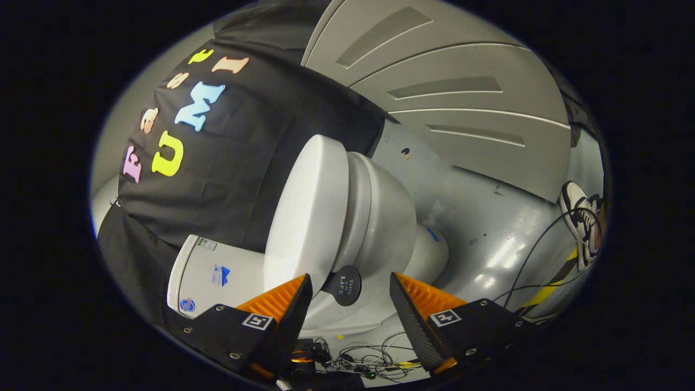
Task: Open the toilet lid.
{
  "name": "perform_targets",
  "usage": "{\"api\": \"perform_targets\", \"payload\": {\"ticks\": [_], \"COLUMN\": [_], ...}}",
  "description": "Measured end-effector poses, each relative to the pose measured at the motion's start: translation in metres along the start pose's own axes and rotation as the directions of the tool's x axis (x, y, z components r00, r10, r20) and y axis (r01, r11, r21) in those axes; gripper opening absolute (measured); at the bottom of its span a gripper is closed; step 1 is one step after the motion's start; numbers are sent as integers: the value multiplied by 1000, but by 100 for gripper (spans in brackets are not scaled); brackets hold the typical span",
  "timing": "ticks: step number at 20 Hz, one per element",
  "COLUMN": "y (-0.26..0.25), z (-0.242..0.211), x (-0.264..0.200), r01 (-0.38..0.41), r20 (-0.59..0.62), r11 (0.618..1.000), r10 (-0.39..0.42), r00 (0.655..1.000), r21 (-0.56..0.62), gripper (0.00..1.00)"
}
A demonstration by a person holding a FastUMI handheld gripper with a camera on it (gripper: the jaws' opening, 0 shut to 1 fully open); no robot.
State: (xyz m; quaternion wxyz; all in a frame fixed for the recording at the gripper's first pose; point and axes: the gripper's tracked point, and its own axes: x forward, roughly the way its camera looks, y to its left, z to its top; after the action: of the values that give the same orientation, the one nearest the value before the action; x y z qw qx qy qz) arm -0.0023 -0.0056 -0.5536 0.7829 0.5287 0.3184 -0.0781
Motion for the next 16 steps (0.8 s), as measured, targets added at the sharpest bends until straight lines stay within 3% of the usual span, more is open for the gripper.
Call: {"api": "perform_targets", "payload": {"ticks": [3,6,8,9,16], "y": [10,3,-4,-3,7], "z": [1,-2,6,6,1], "x": [7,15,13,12,12], "r01": [-37,-10,11,4,-21], "r20": [13,20,50,67,49], "r11": [998,998,992,987,991], "r10": [37,9,-17,-15,14], "r00": [999,1000,999,998,999], "r21": [45,59,128,159,132], "gripper": [72,55,39,20,0]}}
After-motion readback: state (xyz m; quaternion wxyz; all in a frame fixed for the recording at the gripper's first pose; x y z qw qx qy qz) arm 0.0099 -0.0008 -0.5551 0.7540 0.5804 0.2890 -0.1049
